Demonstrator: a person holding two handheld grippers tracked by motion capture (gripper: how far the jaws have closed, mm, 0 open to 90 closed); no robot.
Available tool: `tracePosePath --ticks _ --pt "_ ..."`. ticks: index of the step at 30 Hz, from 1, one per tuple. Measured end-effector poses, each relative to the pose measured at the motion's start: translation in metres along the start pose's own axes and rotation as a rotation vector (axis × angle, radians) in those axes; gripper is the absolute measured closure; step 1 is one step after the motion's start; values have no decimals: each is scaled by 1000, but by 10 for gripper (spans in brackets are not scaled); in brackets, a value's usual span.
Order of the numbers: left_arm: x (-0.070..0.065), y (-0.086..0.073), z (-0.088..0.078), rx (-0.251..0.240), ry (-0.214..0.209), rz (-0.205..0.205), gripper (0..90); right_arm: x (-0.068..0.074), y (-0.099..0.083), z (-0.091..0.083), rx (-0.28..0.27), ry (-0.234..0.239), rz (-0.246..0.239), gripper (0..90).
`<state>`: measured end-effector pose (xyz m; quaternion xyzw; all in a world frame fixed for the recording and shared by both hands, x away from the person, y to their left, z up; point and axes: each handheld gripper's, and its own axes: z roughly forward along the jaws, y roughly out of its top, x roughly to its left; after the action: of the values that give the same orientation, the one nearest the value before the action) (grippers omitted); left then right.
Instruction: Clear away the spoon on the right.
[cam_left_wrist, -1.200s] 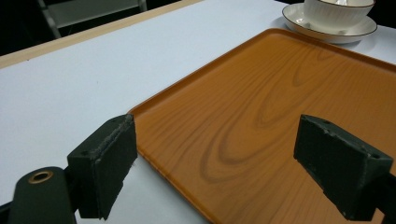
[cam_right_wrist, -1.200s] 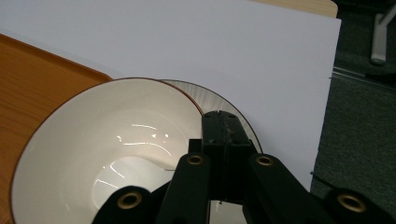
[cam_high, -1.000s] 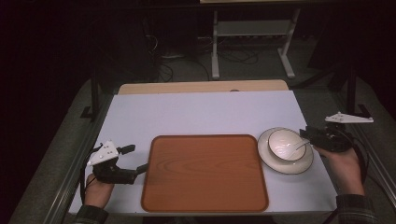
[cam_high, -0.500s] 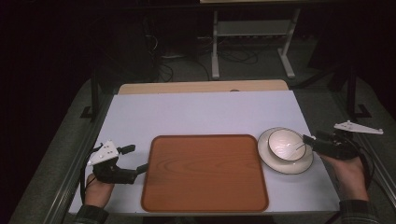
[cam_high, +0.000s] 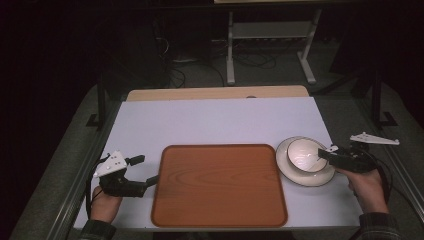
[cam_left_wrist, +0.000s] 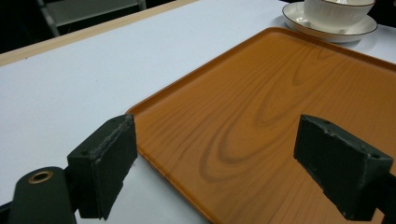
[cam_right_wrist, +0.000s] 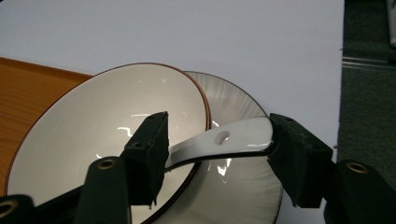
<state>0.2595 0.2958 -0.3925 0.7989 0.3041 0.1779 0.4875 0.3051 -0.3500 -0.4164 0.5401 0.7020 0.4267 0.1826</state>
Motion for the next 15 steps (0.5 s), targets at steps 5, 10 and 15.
tracePosePath --ticks 5,10,15 --pt "0 0 0 0 1 -1 127 0 -1 1 3 26 16 469" --pt "0 0 0 0 2 0 127 0 0 0 -4 37 20 501" --pt "0 0 0 0 3 1 127 1 2 -2 -18 46 14 542"
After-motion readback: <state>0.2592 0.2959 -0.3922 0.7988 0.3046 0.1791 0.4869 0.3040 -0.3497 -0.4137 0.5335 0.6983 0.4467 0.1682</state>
